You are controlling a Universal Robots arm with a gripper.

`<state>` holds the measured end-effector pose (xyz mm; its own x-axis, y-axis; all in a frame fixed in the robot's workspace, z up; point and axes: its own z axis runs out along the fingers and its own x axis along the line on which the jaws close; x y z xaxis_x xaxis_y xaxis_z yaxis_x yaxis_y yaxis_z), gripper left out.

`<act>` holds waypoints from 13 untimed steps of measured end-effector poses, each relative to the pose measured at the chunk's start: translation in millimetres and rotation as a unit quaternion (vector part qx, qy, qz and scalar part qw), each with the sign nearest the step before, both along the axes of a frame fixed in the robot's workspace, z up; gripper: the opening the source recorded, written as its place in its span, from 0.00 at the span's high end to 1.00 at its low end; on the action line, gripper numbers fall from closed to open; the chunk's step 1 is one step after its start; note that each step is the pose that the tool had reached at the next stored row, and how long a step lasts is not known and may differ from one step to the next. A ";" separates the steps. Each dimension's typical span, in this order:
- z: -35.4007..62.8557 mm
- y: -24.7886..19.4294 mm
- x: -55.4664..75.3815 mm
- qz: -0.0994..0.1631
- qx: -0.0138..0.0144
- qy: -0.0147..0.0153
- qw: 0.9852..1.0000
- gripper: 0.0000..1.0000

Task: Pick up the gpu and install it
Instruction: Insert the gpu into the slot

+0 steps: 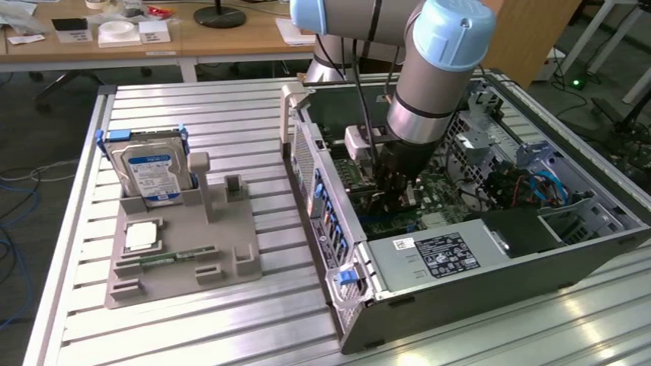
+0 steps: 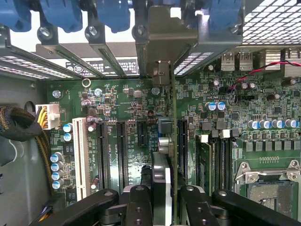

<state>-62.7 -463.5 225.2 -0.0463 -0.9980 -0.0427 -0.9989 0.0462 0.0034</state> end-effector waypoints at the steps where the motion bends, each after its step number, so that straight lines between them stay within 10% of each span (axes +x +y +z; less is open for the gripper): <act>1: 0.3 0.0 0.0 0.000 0.000 0.000 1.000 0.72; 13: 2.9 0.0 0.0 0.000 0.000 0.000 1.000 0.72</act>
<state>-62.7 -463.6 228.2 -0.0463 -0.9980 -0.0425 -0.9989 0.0462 0.0043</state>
